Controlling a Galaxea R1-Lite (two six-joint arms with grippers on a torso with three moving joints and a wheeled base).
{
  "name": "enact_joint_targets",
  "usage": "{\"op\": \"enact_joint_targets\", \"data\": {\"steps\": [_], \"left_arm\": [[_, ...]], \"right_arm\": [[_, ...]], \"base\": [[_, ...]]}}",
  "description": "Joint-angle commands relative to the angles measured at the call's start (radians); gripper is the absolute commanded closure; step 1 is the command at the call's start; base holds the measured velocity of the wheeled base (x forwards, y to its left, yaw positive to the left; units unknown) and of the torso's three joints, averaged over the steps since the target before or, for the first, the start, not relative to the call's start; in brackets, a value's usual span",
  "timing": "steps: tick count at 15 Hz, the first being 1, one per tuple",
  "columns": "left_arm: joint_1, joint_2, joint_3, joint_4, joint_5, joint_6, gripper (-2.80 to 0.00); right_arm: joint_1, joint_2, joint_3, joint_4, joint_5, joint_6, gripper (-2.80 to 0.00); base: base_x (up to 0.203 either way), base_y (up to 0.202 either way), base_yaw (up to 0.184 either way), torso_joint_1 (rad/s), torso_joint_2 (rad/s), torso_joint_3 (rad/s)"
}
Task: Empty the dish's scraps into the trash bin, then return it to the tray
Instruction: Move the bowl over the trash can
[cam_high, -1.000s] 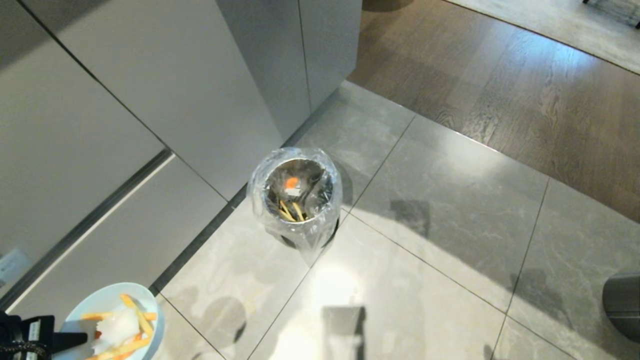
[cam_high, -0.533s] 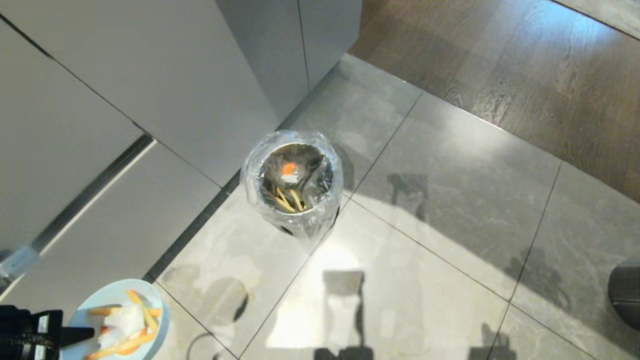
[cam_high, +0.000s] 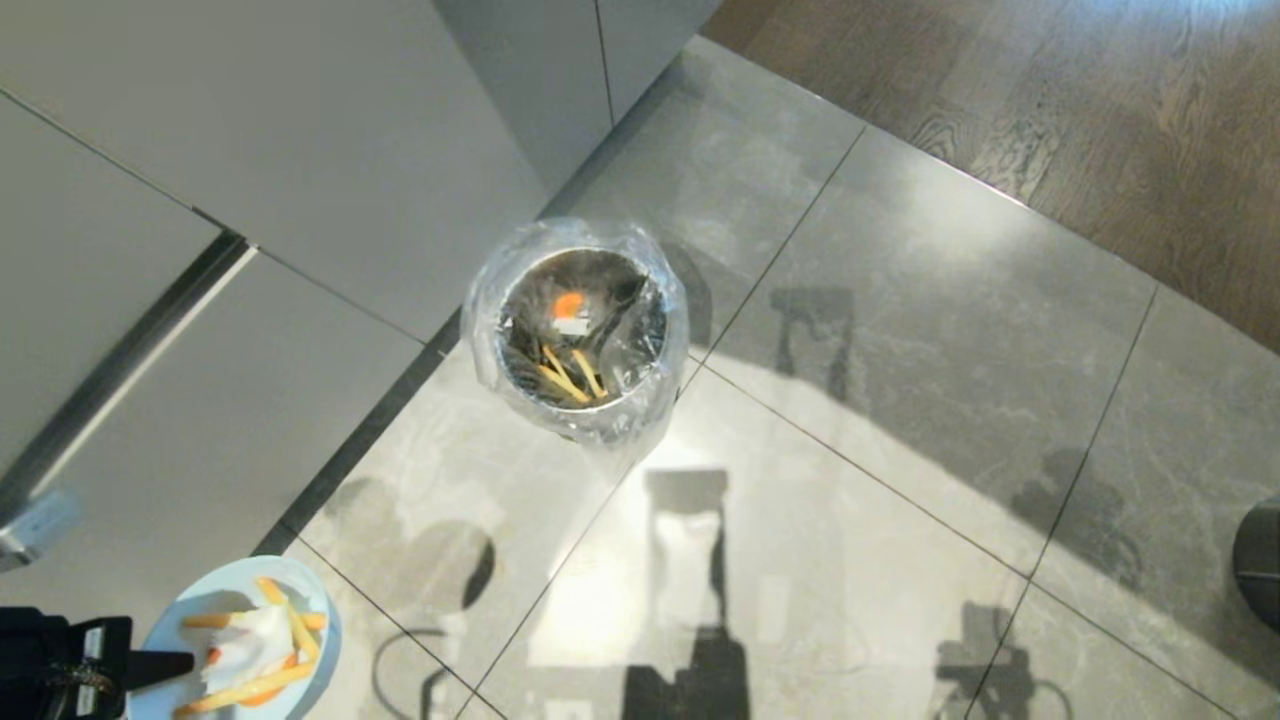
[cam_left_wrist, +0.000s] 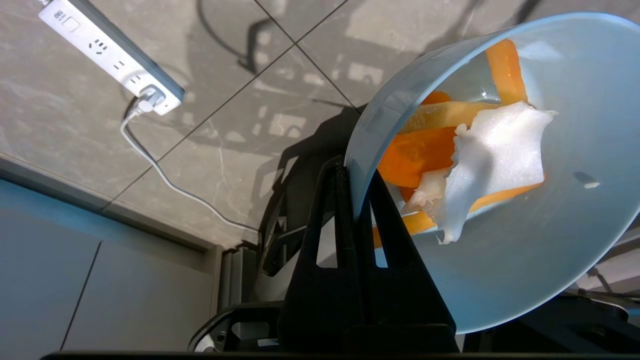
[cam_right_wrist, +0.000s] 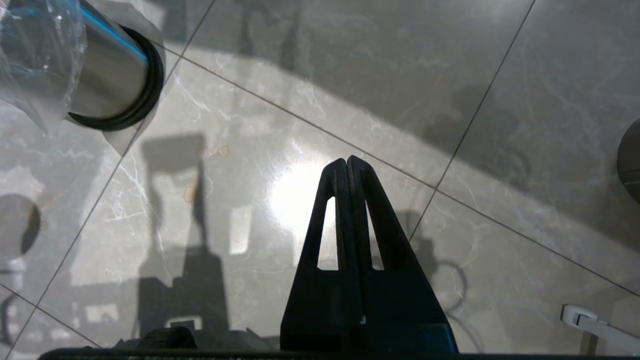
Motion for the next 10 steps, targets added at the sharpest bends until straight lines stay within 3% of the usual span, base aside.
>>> {"op": "enact_joint_targets", "data": {"steps": [1,4,10], "left_arm": [[0.001,-0.002,0.000,0.003,-0.002,0.001,0.00],[0.001,-0.006,0.001,-0.020,0.000,0.000,0.00],[-0.023,-0.004,0.056,-0.277,-0.002,-0.012,0.00]], "right_arm": [[0.000,0.000,0.000,0.000,0.001,0.001,0.00],[0.000,0.000,0.000,0.000,-0.001,0.001,0.00],[0.000,0.000,0.000,0.000,0.001,0.001,0.00]], "base": [[0.000,0.000,0.000,0.009,0.00,-0.150],[0.000,0.000,0.000,0.000,0.00,-0.059],[0.000,0.000,0.000,0.000,0.00,0.000]]}}
